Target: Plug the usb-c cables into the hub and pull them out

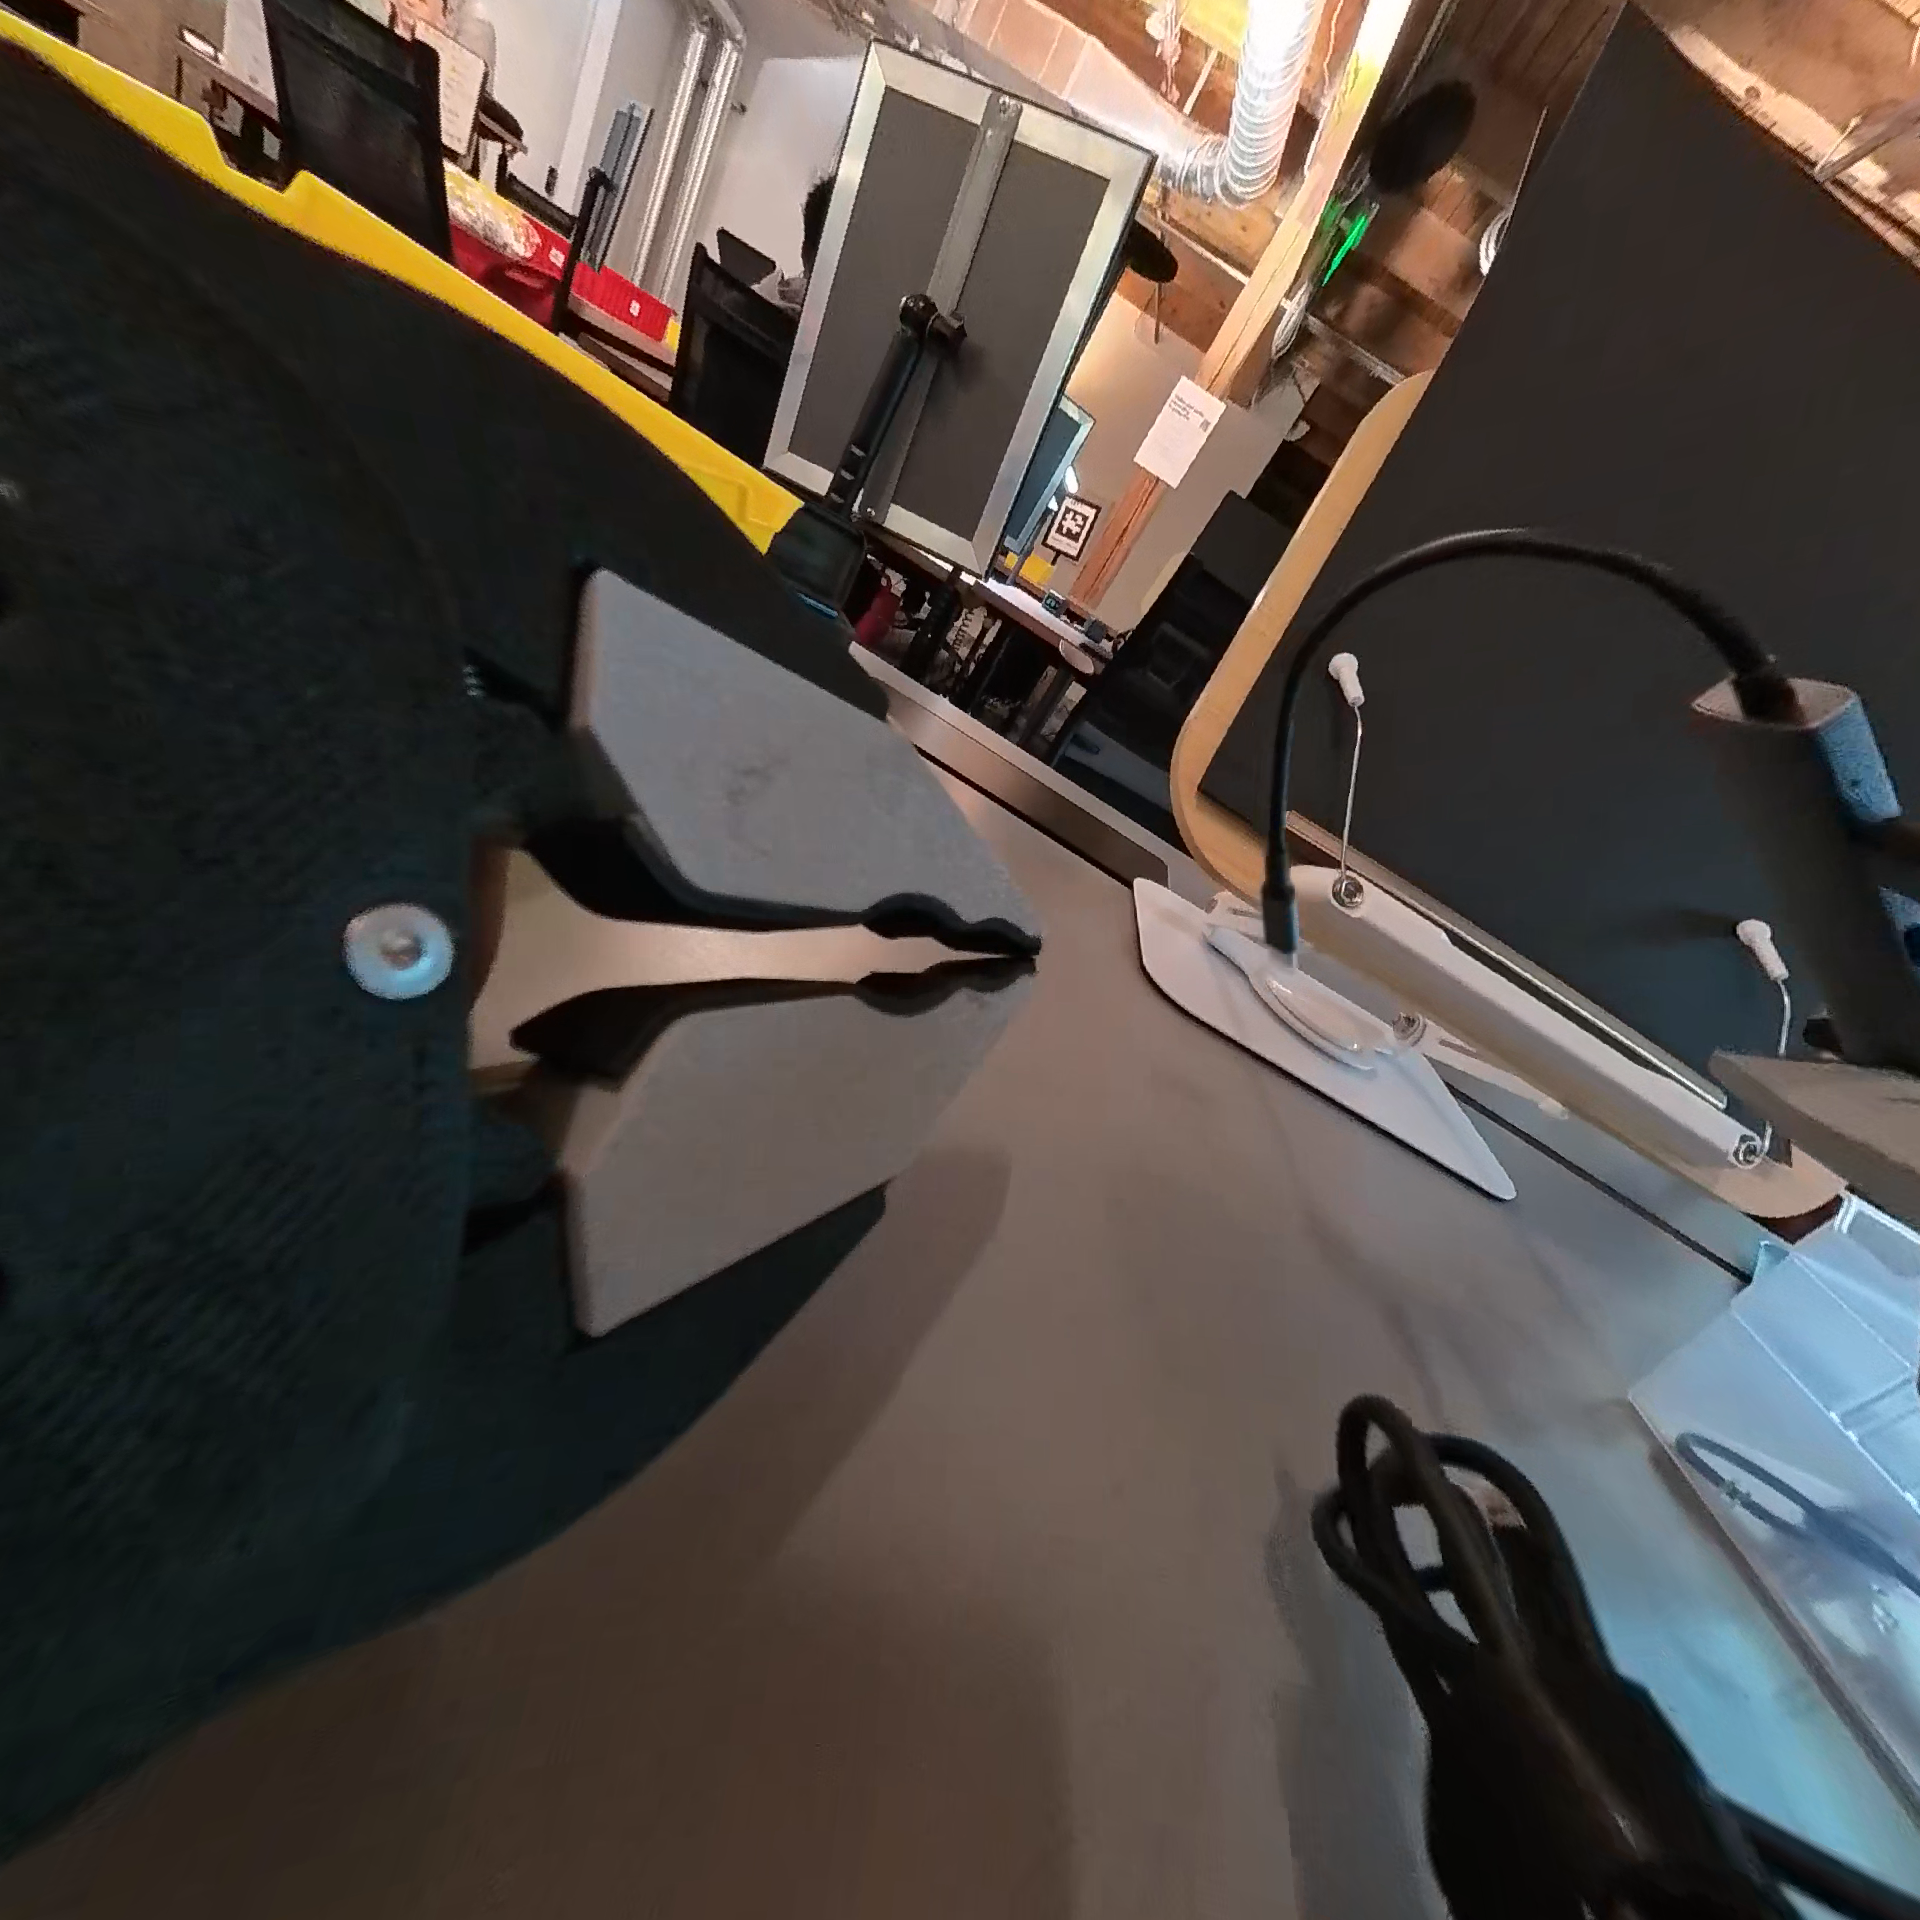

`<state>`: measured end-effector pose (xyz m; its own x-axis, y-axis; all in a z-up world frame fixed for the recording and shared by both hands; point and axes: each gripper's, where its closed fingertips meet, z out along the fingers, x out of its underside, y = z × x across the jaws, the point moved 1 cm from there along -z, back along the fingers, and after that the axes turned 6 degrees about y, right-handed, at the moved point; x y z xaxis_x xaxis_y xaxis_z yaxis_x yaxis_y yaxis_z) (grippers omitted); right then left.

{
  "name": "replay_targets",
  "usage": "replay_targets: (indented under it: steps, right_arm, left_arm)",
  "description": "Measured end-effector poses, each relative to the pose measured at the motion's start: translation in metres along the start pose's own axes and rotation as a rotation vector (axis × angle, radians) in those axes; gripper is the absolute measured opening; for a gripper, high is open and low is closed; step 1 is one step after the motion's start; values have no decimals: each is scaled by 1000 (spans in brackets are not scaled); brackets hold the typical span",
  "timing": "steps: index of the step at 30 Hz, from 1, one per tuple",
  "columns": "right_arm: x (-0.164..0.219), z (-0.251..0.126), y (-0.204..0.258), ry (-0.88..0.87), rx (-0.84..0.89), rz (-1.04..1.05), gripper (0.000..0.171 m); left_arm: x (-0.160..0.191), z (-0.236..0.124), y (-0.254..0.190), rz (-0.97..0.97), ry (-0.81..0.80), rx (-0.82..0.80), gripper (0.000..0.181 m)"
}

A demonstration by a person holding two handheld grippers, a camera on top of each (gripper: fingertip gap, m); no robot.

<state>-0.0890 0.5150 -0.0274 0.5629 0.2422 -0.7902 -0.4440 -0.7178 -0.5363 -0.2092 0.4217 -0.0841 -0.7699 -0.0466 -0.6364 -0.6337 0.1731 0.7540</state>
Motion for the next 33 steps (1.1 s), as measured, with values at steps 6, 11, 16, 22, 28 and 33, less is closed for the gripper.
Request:
replay_targets:
  steps: [6,11,16,22,28,33]
  right_arm:
    - [10,5,-6,25,15,31,23]
    - [18,9,-8,46,21,49,24]
    - [22,11,-9,58,26,59,24]
    - [22,10,-6,58,11,47,24]
    - [15,2,-6,24,21,35,24]
    - [10,-6,-11,-17,44,35,25]
  left_arm:
    - [1,0,0,21,8,-3,0]
    - [-1,-1,-1,49,4,-9,0]
    - [-1,-2,0,63,3,-17,0]
    - [-2,-2,-1,84,-5,-19,0]
    - [-2,-4,13,40,-4,-83,0]
    - [4,-5,26,-26,7,-122,0]
